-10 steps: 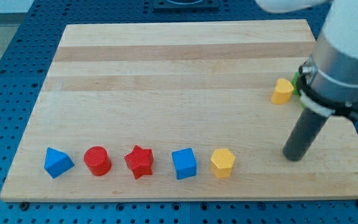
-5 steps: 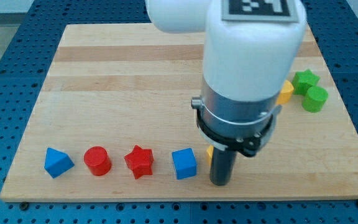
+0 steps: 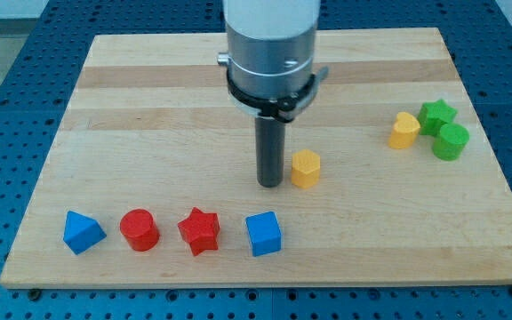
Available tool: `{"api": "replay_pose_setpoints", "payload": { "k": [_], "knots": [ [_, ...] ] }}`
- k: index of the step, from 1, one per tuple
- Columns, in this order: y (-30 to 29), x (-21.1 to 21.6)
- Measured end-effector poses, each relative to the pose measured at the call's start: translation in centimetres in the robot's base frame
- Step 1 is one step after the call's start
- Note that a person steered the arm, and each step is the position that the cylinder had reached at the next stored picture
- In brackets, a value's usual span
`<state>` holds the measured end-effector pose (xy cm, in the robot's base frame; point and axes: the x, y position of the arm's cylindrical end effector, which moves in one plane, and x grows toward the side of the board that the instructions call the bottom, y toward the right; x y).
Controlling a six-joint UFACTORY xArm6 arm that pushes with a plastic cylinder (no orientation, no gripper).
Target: Push the yellow hexagon into the yellow star
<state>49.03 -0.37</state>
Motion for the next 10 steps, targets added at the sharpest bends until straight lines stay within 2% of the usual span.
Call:
{"api": "replay_pose_setpoints", "payload": {
  "k": [1,6,10],
  "knots": [
    [0.6,-0.3],
    [13.0,0.5],
    [12.8,-1.9]
  ]
}}
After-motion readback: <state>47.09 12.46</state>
